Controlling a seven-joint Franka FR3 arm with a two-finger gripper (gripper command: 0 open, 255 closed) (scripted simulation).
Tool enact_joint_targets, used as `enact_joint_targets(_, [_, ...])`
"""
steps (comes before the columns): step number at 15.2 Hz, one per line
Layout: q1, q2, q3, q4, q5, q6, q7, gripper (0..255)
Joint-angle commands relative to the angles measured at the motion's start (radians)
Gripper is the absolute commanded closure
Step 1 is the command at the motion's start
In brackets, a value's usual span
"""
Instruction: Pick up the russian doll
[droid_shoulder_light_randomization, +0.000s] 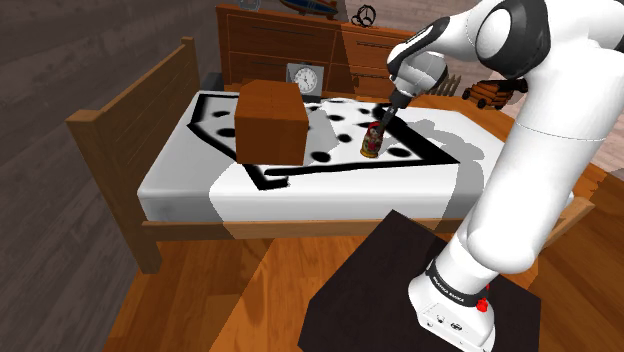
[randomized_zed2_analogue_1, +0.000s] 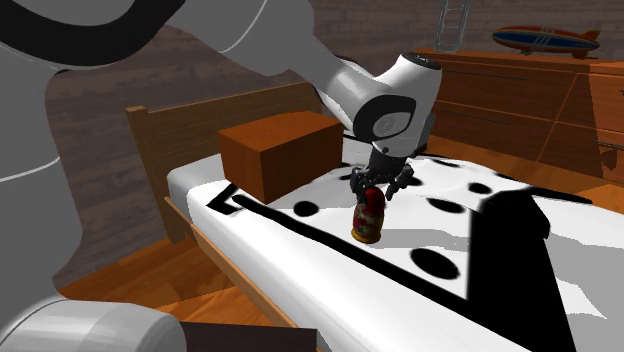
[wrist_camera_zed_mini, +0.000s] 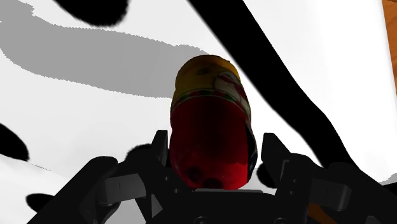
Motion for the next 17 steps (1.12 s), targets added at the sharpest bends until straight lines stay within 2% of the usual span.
enact_joint_targets(1, [0.000, 0.002, 0.000, -0.002, -0.001, 0.000, 0.000, 255])
enact_joint_targets(17, [0.026, -0.110, -0.023, 0.099, -0.140, -0.153, 0.123, 255])
